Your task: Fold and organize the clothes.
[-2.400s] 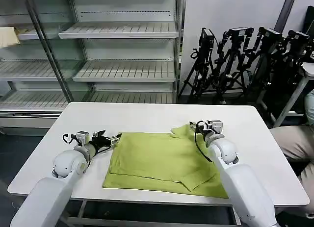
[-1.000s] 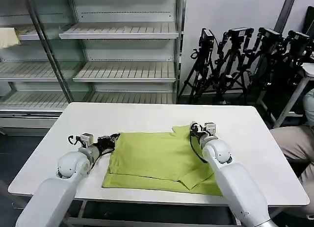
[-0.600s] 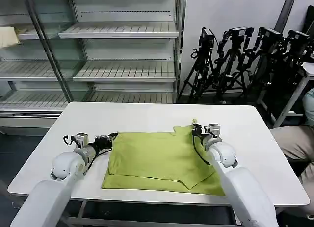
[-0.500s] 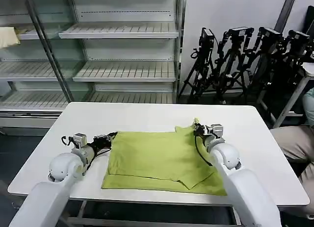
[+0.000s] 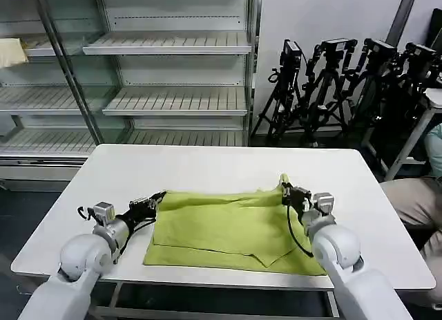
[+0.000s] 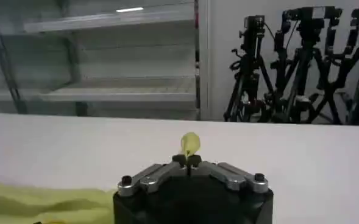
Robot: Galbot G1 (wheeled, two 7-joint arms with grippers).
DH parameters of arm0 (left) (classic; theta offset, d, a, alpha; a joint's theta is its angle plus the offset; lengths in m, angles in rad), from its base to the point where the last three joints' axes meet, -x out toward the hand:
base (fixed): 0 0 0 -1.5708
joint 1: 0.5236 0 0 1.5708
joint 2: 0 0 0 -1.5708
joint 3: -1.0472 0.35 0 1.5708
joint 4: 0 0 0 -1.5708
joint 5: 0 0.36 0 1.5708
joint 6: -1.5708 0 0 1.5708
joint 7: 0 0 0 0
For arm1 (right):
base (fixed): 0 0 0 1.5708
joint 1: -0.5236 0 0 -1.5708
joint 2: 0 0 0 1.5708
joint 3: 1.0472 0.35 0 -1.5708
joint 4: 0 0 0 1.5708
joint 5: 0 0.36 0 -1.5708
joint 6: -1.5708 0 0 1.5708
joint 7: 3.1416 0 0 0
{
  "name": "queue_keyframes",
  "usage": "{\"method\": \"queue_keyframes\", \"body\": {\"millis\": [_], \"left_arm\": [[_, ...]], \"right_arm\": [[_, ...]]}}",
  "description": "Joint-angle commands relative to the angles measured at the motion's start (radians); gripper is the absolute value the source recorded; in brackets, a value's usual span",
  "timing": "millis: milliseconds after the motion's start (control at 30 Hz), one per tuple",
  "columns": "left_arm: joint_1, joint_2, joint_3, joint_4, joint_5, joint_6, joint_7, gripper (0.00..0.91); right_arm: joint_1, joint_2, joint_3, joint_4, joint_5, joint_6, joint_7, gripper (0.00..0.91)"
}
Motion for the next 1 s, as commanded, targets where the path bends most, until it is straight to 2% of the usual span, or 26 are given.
{"method": "queue_keyframes", "body": {"millis": [33,300,400,1000], "left_arm": [[0.128,-0.007,-0.048,-0.091,0.006,-0.015,0.001,0.01],[0.207,-0.053,-0.093,-0.139,0.018,-0.032,0.002,0.01],[0.222,-0.062,-0.088,-0.156,0.03,-0.036,0.002,0.01],[0.238,-0.047,-0.087,-0.158,0.061,-0.058,0.005,0.01]], "right_arm": [[-0.188,0.006,0.069,0.136,-0.033,0.027,-0.011,0.0],[-0.226,0.016,0.093,0.165,-0.118,0.055,-0.022,0.0],[-0.224,0.021,0.097,0.168,-0.12,0.053,-0.02,0.0],[-0.266,0.017,0.106,0.179,-0.17,0.048,-0.042,0.0]]}}
